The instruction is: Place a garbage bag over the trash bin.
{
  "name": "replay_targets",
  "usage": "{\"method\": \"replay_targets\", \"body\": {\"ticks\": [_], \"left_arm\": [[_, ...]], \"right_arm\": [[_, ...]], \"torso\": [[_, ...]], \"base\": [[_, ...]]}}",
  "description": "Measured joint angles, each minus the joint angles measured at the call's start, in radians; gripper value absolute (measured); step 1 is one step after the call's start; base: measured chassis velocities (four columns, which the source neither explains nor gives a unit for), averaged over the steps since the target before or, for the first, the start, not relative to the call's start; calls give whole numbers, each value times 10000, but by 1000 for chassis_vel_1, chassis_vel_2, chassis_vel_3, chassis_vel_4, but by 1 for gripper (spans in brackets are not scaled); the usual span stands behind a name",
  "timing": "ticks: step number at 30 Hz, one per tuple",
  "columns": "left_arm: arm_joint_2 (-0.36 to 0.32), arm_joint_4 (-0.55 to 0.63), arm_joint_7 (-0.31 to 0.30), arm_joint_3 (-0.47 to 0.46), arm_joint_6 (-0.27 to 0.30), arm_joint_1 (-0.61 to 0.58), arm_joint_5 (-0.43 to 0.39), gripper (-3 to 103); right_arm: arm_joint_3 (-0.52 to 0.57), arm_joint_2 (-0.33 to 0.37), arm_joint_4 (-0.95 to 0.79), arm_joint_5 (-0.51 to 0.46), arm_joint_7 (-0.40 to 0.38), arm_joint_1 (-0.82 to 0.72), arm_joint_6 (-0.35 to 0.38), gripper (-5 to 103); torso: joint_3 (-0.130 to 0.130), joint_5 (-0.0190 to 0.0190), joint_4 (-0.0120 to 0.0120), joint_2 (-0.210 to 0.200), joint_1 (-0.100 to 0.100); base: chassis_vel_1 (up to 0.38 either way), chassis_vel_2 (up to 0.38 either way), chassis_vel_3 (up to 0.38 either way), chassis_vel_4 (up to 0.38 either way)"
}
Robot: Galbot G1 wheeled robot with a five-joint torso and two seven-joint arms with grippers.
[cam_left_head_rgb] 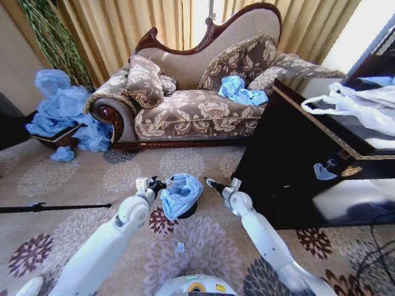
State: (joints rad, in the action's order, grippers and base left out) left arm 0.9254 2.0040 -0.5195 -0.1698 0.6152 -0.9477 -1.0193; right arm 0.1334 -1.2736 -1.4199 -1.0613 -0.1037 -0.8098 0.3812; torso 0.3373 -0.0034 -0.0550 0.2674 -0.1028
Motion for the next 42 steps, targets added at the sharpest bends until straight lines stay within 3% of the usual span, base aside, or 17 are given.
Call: {"method": "replay_targets", "body": {"ticks": [1,2,3,4,5,6,7,10,14,15,16,17,25,28,31,32,42], "left_arm": [[12,-104,-300,183,220,243,-617,86],[46,-192,-529,339,343,414,-1029,78],[46,-192,-529,339,343,414,-1029,78],[165,-414,-991,720,509,779,-1771,78],[230,-547,-1160,873,551,920,-1990,78],[390,-831,-1473,1180,601,1214,-2297,70],[390,-831,-1473,1180,601,1214,-2297,70],[969,-1961,-2242,1913,526,1993,-2653,54],[1401,-2723,-2439,2192,442,2371,-2649,54],[1595,-3042,-2532,2296,392,2494,-2636,46],[1750,-3327,-2569,2383,330,2593,-2621,46],[1846,-3480,-2574,2422,308,2642,-2616,38],[2491,-4576,-2524,2538,194,2909,-2474,23],[2859,-5347,-2362,2558,132,3110,-2264,7],[3143,-5991,-2226,2607,69,3291,-2046,7],[3269,-6263,-2172,2627,43,3368,-1959,1],[3983,-8380,-1482,2694,-285,3782,-1116,0]], "right_arm": [[127,27,-153,-5,-31,-173,-22,76],[199,47,-268,-6,-62,-294,-53,76],[199,47,-268,-6,-62,-294,-53,76],[311,102,-508,-6,-140,-551,-118,86],[346,124,-587,-6,-157,-644,-134,86],[453,173,-754,-7,-175,-847,-154,96],[453,173,-754,-7,-175,-847,-154,96],[724,224,-1057,-28,-215,-1195,-221,100],[865,263,-1237,-79,-273,-1353,-255,100],[925,286,-1303,-112,-298,-1417,-260,100],[968,311,-1363,-130,-337,-1482,-269,100],[984,326,-1397,-145,-357,-1521,-273,100],[1090,454,-1623,-340,-554,-1648,-293,100],[1111,497,-1704,-459,-638,-1672,-306,100],[1113,530,-1737,-490,-664,-1701,-329,100],[1109,546,-1752,-497,-671,-1713,-336,100],[1085,705,-1853,-584,-731,-1796,-346,100]], "torso": [[0,0,-3,0,0],[0,0,-2,0,0],[0,0,-2,0,0],[0,-1,-2,0,0],[0,0,-3,0,0],[1,0,-3,0,0],[1,0,-3,0,0],[1,0,-3,0,0],[1,1,-3,-1,0],[1,-1,-3,0,0],[1,0,-3,0,0],[2,1,-2,-1,0],[2,1,-1,0,0],[1,1,-1,0,0],[1,0,-2,0,0],[1,1,-2,0,0],[1,0,-1,-1,0]], "base": [[0,0,0,0],[0,0,0,0],[0,0,0,0],[0,0,0,0],[0,0,0,0],[0,0,0,0],[0,0,0,0],[0,0,0,0],[0,0,0,0],[0,0,0,0],[0,0,0,0],[0,0,0,0],[0,0,0,0],[0,0,0,0],[0,0,0,0],[0,0,0,0],[0,0,0,0]]}}
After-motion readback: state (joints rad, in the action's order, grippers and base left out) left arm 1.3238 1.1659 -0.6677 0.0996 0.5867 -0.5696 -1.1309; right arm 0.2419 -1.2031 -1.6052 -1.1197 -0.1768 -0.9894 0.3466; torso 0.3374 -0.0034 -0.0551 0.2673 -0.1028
